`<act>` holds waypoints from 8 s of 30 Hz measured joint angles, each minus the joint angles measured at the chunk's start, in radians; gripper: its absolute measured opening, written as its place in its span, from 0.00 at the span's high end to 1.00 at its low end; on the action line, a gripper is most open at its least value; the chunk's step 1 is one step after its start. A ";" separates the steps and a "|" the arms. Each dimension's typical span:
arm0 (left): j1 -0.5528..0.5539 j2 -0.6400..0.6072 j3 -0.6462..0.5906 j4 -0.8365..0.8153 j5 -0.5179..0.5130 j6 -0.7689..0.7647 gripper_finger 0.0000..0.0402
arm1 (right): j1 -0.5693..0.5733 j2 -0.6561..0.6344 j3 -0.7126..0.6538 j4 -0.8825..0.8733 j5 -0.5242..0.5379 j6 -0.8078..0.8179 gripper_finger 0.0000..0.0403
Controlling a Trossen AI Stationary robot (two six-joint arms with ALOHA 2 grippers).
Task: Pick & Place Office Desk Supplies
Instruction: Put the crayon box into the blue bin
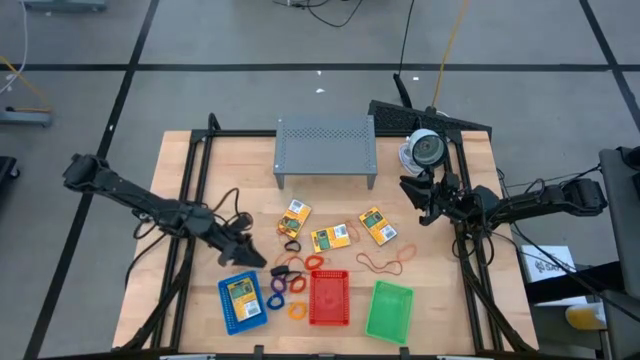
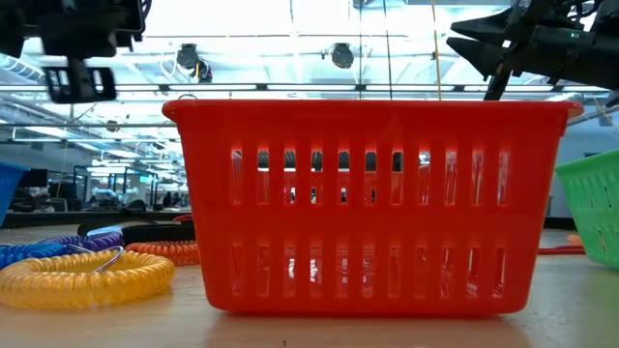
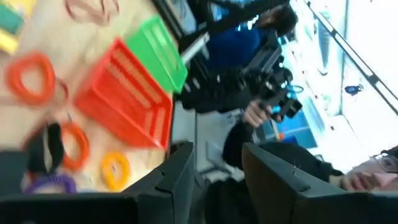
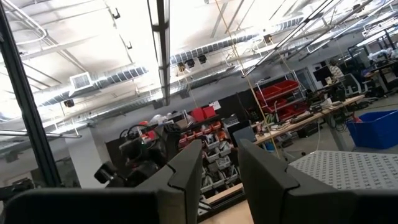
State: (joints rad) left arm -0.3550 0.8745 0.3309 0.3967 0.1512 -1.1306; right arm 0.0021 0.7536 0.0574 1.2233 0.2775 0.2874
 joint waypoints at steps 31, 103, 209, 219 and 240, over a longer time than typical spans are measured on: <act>0.087 0.000 0.000 -0.003 -0.596 0.273 0.64 | -0.001 0.003 0.072 -0.327 -0.146 0.094 0.77; 0.086 0.003 0.000 -0.003 -0.548 0.882 0.64 | -0.192 0.983 1.110 -1.827 -0.342 -0.805 0.77; 0.084 0.003 0.000 -0.056 -0.463 0.744 0.64 | 0.126 0.960 1.003 -2.004 -0.460 -0.359 0.77; 0.084 0.003 0.000 -0.054 -0.465 0.735 0.64 | 0.121 0.799 1.011 -2.017 -0.381 -0.368 0.77; 0.084 0.003 0.000 -0.050 -0.466 0.724 0.64 | -0.085 0.784 1.011 -1.952 -0.519 -0.517 0.77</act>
State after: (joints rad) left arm -0.2707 0.8780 0.3305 0.3468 -0.3153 -0.4065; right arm -0.0827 1.5375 1.0687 -0.7288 -0.2413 -0.2294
